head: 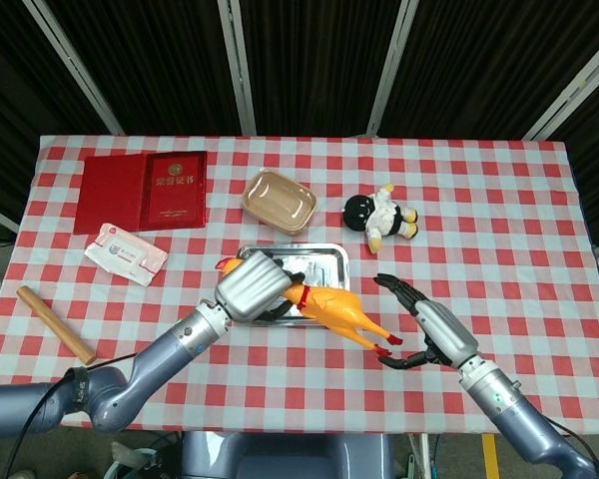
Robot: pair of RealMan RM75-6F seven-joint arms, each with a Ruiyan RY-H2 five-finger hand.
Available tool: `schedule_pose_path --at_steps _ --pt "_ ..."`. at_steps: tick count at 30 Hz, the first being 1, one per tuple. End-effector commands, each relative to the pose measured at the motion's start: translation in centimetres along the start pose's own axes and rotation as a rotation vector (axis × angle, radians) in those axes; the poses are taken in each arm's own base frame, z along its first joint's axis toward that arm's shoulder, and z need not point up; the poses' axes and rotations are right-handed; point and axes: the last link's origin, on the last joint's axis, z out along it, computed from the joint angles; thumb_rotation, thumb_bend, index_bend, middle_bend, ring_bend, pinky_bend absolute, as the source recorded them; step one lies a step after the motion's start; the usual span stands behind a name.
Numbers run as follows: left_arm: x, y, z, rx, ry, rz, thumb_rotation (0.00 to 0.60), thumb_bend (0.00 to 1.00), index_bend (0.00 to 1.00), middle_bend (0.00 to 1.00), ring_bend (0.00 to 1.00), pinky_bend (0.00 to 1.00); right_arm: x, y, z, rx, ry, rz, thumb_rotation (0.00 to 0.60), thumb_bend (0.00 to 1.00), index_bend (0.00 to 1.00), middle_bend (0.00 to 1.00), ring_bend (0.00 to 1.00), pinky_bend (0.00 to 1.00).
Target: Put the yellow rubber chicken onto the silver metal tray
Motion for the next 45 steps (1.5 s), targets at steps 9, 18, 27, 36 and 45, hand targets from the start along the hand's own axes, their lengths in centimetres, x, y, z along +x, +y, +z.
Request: schedule_pose_path --at_steps 9,18,27,36,45 --pt "1.0 3.7 3.2 -0.007 -0.019 0.087 0.6 0.86 0.59 0.65 0.57 0.58 -0.2 -0.8 1.5 -0.029 -0.018 -0.033 0.6 0.19 0.0 0.0 0.0 0.02" --pt "1.5 5.4 4.0 0.0 -0.02 0.089 0.6 0.86 0.59 0.65 0.57 0.58 -0.5 -0.4 2.5 -0.061 -0.027 -0.053 0.6 0.19 0.0 0.0 0.0 0.02" --pt "1.2 6.5 3.9 -0.019 -0.027 0.086 0.6 0.86 0.59 0.65 0.57 0.58 -0.5 0.3 3.7 -0.089 -0.018 -0.061 0.6 0.19 0.0 0.0 0.0 0.02" --pt "0.9 6.6 3.8 -0.029 -0.031 0.089 0.6 0.86 0.59 0.65 0.57 0.58 -0.4 0.9 4.5 -0.112 -0.008 -0.053 0.6 0.18 0.1 0.1 0.11 0.09" --pt "1.1 6.7 3.4 -0.041 -0.026 0.08 0.6 0.86 0.59 0.65 0.57 0.58 -0.5 1.6 5.0 -0.132 -0.005 -0.066 0.6 0.26 0.44 0.38 0.39 0.47"
